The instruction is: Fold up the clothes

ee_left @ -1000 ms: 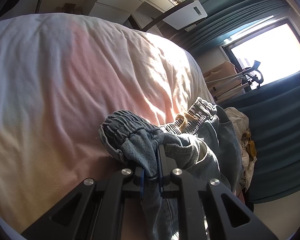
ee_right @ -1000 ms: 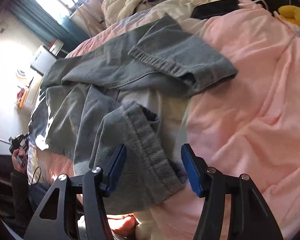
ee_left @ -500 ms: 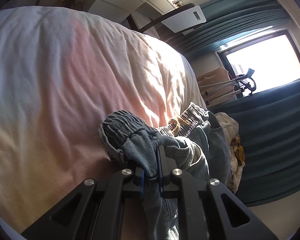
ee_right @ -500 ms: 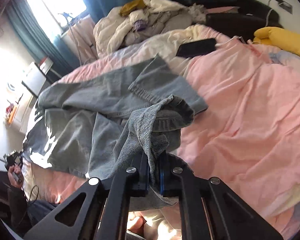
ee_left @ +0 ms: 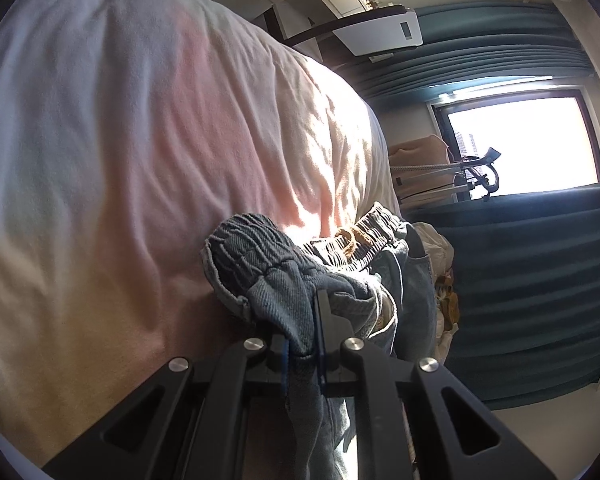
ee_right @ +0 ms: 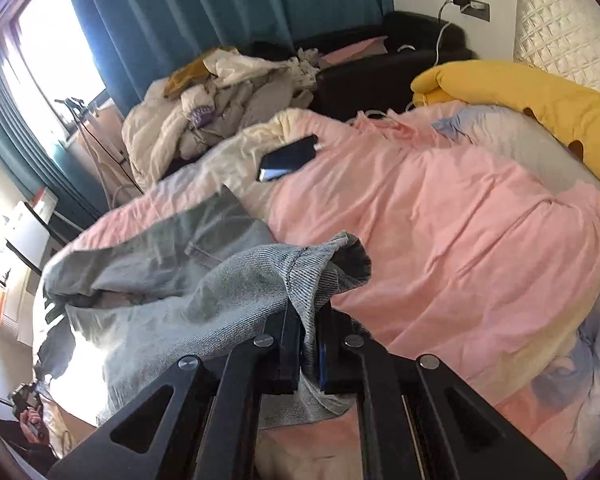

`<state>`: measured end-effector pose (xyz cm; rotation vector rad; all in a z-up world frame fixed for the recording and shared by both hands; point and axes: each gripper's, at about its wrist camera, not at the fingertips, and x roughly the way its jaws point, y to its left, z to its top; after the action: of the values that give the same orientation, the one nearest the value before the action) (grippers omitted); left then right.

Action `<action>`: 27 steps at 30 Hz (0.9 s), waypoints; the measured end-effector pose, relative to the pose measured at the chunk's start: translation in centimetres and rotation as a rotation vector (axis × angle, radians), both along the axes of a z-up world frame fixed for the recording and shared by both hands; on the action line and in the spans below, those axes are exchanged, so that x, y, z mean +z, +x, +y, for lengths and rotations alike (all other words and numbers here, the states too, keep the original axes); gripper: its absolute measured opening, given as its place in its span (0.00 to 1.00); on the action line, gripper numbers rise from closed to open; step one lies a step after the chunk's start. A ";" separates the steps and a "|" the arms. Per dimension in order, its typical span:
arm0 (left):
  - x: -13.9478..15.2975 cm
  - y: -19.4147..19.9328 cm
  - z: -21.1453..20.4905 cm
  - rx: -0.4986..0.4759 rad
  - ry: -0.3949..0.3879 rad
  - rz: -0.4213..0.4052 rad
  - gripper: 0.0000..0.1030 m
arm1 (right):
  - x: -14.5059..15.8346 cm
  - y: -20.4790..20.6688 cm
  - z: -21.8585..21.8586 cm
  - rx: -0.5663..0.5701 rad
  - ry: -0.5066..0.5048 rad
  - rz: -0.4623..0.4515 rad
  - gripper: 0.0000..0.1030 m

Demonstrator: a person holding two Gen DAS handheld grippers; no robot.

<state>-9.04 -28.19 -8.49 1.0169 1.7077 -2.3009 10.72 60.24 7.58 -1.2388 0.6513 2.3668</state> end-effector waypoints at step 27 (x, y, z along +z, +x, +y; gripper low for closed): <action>8.5 3.8 9.7 -0.101 -0.519 0.123 0.67 | -7.7 -6.8 -5.6 0.303 0.215 0.013 0.56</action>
<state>-5.21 -18.53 0.01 0.8791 1.0065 -2.7043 3.96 54.61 -0.11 -1.3019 0.2145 2.6069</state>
